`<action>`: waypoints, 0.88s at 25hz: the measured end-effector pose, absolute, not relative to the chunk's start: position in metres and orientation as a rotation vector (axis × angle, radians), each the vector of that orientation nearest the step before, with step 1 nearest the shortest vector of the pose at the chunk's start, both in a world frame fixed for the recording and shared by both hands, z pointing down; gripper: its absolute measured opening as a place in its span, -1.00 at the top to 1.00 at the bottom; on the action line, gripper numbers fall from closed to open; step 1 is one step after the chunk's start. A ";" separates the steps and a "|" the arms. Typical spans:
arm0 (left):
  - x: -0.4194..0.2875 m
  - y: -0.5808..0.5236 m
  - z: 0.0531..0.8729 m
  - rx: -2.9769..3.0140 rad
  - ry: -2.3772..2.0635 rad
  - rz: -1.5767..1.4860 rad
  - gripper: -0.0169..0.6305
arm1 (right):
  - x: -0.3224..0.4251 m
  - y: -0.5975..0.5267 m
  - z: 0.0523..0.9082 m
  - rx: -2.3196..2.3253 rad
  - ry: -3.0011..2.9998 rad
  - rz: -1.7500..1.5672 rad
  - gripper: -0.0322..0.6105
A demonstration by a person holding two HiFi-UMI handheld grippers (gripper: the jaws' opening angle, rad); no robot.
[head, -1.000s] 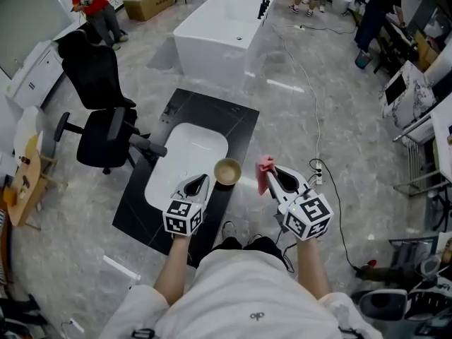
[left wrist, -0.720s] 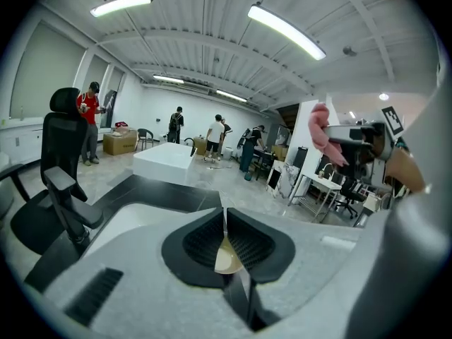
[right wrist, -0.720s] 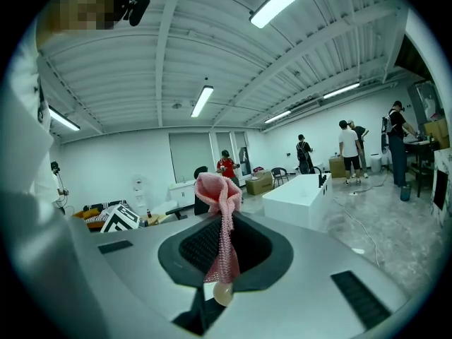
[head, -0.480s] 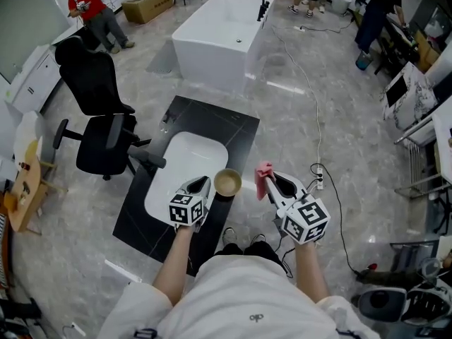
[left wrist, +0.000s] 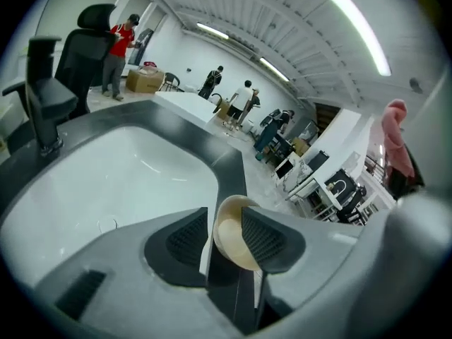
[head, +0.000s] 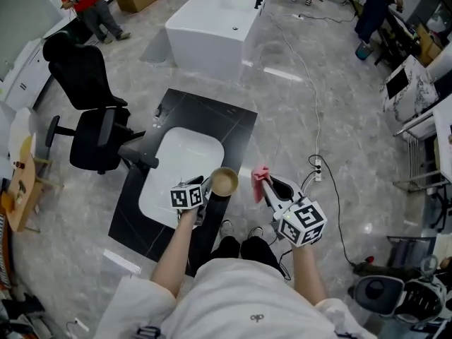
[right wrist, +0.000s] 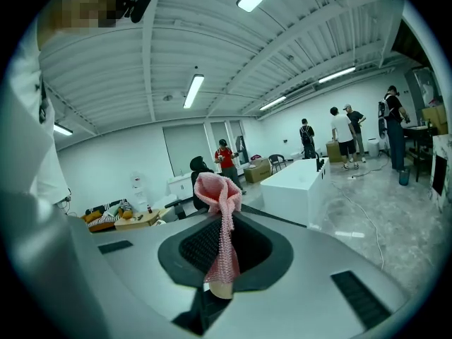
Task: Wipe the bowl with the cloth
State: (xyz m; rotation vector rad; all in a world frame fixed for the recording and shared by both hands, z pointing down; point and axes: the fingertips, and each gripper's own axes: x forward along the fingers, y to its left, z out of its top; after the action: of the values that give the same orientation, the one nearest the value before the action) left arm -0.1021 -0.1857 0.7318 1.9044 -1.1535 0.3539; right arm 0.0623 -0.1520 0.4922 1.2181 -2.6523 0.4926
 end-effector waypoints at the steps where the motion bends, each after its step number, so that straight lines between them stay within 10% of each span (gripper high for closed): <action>1: -0.102 -0.186 0.738 1.883 -1.147 0.358 0.50 | 0.063 -0.153 0.495 1.218 -2.646 0.505 0.82; 22: -0.092 -0.189 0.779 1.765 -1.129 0.478 0.87 | 0.084 -0.168 0.521 1.224 -2.577 0.584 0.82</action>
State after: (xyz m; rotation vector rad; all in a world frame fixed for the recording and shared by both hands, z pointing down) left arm -0.0922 -0.1891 0.7786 1.7651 -1.1293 0.4784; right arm 0.0836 -0.1682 0.5214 1.2244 -2.5766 0.5844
